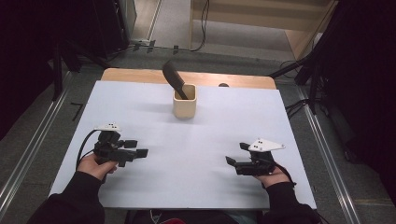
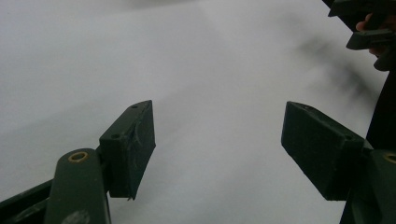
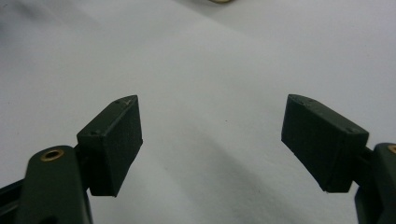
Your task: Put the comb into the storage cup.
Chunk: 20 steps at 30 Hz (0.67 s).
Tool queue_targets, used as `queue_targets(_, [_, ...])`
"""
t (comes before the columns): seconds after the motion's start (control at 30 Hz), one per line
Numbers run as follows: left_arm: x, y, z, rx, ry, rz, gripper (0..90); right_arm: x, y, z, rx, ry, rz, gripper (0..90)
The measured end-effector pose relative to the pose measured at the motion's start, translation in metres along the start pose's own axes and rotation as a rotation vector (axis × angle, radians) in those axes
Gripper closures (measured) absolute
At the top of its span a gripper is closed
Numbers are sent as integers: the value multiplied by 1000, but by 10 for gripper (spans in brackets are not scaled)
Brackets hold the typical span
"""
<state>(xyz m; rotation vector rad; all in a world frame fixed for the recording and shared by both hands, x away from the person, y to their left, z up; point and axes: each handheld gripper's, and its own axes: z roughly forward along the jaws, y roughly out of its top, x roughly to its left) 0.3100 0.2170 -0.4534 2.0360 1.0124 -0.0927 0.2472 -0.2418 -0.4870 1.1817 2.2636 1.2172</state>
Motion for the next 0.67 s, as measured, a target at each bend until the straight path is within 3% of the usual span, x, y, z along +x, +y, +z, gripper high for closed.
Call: queue_targets(0.67, [1, 0, 2, 11, -4, -6, 265, 1, 0, 1, 8, 7, -4, 187])
